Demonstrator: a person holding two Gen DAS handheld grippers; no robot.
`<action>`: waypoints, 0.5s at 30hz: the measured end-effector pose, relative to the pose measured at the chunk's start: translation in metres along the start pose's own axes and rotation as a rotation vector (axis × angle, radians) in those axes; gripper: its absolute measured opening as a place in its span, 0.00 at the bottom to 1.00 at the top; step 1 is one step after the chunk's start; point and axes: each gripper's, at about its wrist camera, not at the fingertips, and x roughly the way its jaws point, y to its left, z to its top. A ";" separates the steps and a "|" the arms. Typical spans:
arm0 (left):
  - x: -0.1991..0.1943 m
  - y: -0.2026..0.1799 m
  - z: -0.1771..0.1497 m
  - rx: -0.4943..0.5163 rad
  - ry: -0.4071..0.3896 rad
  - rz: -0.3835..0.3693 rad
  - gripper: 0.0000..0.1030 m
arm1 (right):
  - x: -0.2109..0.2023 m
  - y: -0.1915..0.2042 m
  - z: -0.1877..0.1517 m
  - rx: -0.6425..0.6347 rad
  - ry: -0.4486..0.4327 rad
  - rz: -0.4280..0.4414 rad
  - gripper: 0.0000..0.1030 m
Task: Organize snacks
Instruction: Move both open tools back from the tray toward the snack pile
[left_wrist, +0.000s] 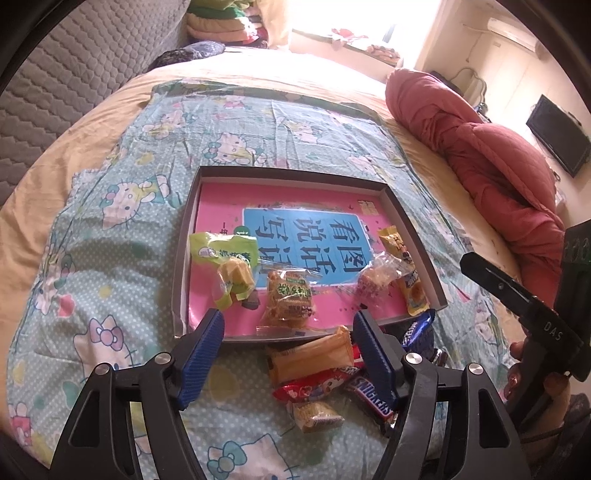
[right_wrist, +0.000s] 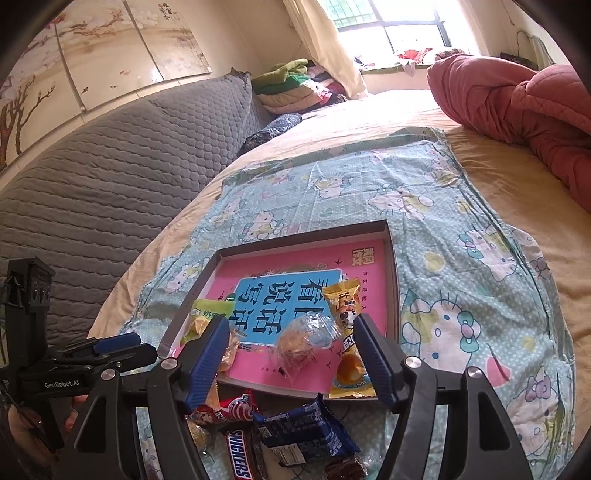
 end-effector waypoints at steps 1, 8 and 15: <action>0.000 -0.001 -0.001 0.005 0.001 0.002 0.72 | -0.002 0.000 0.000 -0.002 -0.004 0.007 0.70; -0.001 -0.006 -0.006 0.030 0.016 0.001 0.72 | -0.009 0.001 -0.004 0.006 -0.024 0.014 0.76; 0.003 -0.007 -0.014 0.020 0.052 -0.030 0.73 | -0.016 0.002 -0.011 0.004 -0.018 0.000 0.77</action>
